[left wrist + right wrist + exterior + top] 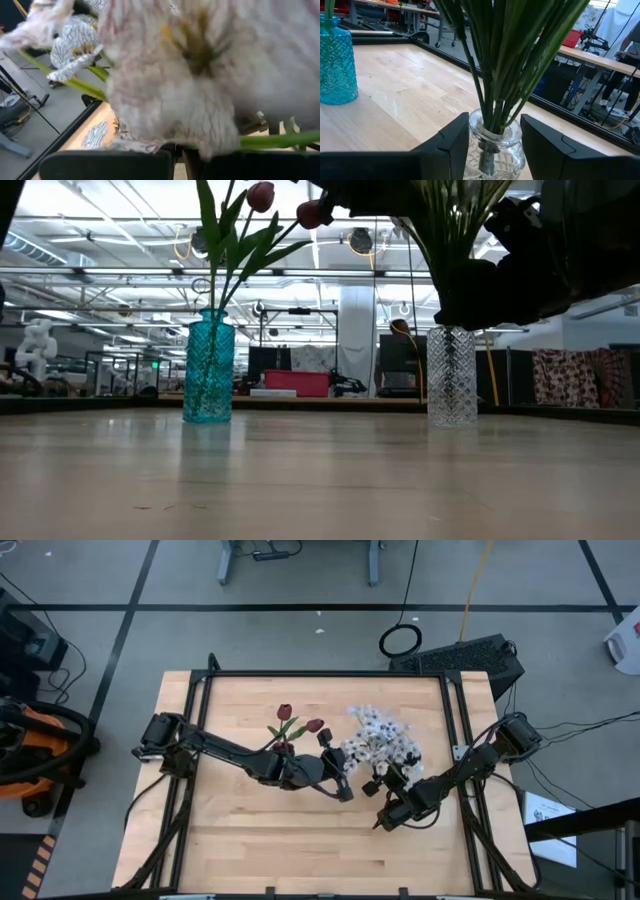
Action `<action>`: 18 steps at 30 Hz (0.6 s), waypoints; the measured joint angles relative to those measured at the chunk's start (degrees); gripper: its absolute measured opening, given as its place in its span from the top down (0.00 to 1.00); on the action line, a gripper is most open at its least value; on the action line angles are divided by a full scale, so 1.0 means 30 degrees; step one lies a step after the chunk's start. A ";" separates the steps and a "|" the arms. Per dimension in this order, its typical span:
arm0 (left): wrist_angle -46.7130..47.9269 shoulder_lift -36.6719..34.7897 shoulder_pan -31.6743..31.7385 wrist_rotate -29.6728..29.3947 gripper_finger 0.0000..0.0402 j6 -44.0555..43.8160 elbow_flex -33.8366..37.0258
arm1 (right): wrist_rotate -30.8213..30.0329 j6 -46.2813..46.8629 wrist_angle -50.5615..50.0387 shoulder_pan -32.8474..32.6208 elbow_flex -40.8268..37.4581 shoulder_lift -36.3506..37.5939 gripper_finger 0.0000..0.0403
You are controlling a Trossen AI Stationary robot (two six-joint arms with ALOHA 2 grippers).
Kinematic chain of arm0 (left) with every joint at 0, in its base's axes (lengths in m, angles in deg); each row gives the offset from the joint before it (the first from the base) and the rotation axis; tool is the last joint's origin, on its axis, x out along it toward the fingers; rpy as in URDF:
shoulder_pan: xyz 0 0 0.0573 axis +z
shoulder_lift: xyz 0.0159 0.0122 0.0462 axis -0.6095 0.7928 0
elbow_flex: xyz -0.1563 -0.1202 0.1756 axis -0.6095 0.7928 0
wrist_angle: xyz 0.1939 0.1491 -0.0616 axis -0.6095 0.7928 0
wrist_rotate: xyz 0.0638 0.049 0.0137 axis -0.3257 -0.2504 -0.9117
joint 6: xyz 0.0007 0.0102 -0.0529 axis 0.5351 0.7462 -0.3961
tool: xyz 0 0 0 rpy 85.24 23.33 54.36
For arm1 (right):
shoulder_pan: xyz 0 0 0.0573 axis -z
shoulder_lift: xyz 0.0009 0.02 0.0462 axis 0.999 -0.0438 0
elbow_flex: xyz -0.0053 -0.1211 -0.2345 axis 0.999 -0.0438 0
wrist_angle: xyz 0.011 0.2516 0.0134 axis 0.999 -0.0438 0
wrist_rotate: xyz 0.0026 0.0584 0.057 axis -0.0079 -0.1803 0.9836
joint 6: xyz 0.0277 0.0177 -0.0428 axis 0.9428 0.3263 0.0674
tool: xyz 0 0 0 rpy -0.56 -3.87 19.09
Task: Sort flowers into vase by color
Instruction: Put the white daisies into the transparent vase
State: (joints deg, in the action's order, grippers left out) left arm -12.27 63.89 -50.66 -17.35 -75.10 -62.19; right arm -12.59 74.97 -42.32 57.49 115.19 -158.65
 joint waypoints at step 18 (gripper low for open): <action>0.0069 -0.0226 -0.1541 -0.2324 0.38 -0.0368 0.0007 | 0.0000 -0.0027 -0.0007 0.0000 0.0000 -0.0007 0.61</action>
State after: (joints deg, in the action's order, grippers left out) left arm -12.06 63.21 -55.28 -24.32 -76.20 -62.17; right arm -12.59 74.89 -42.34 57.49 115.19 -158.67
